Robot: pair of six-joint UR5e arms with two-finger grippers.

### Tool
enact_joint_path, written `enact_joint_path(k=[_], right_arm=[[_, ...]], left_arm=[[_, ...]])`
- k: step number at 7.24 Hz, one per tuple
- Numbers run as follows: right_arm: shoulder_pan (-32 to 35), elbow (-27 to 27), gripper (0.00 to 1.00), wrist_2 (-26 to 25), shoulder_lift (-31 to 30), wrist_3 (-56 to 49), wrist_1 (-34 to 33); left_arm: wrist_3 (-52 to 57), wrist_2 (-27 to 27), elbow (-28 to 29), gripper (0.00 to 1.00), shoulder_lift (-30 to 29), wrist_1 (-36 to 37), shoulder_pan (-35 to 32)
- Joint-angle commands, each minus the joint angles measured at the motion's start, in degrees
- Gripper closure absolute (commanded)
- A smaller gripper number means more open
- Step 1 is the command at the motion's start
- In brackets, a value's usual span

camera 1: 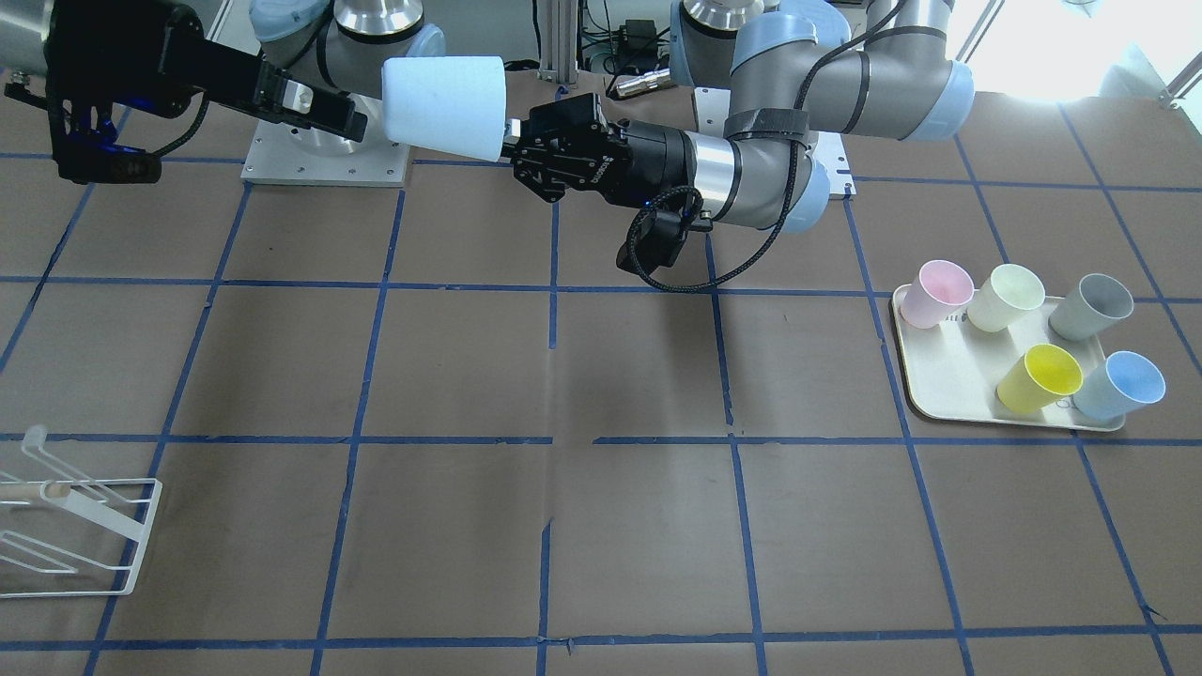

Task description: Transfer IKEA cup to right arm and place on rack

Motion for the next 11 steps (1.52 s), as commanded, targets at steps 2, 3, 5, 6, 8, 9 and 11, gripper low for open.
enact_joint_path(k=[2, 3, 5, 6, 8, 9, 11], right_arm=[[1.1, 0.1, 0.0, -1.6, 0.1, -0.4, 0.3], [1.9, 0.2, 0.0, -1.7, 0.3, -0.5, 0.2], [2.9, 0.4, 0.0, -1.7, 0.2, -0.6, 0.3], [4.1, 0.5, 0.0, -1.4, 0.2, -0.1, -0.1], [4.3, 0.6, 0.0, -3.9, 0.1, -0.6, 0.2], [4.3, 0.6, 0.06, -4.0, 0.1, -0.6, 0.2], [4.3, 0.4, 0.42, -3.6, 0.0, -0.1, 0.2]], left_arm=[[0.0, 0.0, 0.0, 1.0, -0.3, 0.1, -0.8], [0.1, 0.0, 0.0, 1.0, -0.4, 0.1, -0.8], [0.1, 0.0, 0.0, 1.0, -0.4, 0.1, -0.8], [0.0, 0.0, 0.1, 1.0, -0.3, 0.1, -0.8], [0.0, 0.0, 0.2, 1.0, -0.3, 0.2, -0.8], [0.0, 0.0, 0.2, 1.0, -0.3, 0.3, -0.8], [0.0, 0.0, 0.4, 1.0, -0.2, 0.3, -0.8]])
